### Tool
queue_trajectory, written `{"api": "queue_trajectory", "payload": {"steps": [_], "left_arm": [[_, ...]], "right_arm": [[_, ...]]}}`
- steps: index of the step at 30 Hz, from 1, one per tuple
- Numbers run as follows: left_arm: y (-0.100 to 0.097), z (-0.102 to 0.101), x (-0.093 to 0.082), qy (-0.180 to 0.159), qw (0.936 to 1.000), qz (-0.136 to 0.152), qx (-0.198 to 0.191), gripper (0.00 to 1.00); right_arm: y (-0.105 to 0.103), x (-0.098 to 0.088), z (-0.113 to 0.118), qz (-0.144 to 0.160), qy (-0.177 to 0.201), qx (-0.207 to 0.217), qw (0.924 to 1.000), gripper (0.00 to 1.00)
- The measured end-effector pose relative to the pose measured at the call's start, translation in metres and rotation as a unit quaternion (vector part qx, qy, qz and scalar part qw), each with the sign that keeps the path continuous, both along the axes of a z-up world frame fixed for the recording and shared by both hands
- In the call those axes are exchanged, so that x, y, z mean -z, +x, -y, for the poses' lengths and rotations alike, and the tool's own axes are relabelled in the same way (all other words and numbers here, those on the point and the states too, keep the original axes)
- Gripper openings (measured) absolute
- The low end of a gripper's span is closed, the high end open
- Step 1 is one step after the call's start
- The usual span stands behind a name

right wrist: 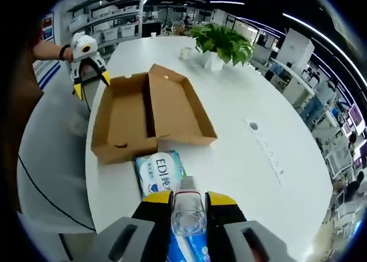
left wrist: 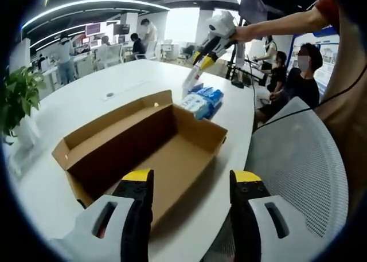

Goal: Operate the shoe box by opening the lid, removing the specified soft item, and placing it in the target area until the item is outside and the box remains undamaged.

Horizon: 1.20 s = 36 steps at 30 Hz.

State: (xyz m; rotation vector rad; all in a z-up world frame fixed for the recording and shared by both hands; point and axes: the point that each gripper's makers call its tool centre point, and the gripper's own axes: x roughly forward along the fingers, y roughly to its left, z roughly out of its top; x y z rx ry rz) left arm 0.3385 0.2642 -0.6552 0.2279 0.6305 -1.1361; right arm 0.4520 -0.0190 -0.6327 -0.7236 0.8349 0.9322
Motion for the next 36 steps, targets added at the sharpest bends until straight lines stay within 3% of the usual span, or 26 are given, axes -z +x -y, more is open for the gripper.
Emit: {"api": "queue_trajectory", "payload": {"steps": [7,12,17,26,36], "left_arm": [[0.0,-0.006,-0.001,0.002,1.0,0.002,-0.008,0.52],[-0.001,-0.009,-0.003,0.004,0.9999,0.005,-0.012,0.52],[-0.002,-0.012,-0.003,0.006,0.9998,0.006,-0.015,0.52],[-0.004,-0.024,0.001,0.012,0.9996,0.002,-0.027,0.52],[-0.005,-0.03,0.005,0.017,0.9993,-0.002,-0.034,0.51]], "right_arm": [[0.017,0.013,0.0,-0.005,-0.055,-0.046,0.9974,0.17],[0.023,0.025,0.005,-0.006,-0.12,-0.106,0.9871,0.17],[0.025,0.037,0.008,-0.021,-0.156,-0.136,0.9782,0.18],[0.04,0.049,0.006,-0.029,-0.167,-0.134,0.9765,0.18],[0.043,0.062,0.01,-0.055,-0.179,-0.129,0.9739,0.18]]}}
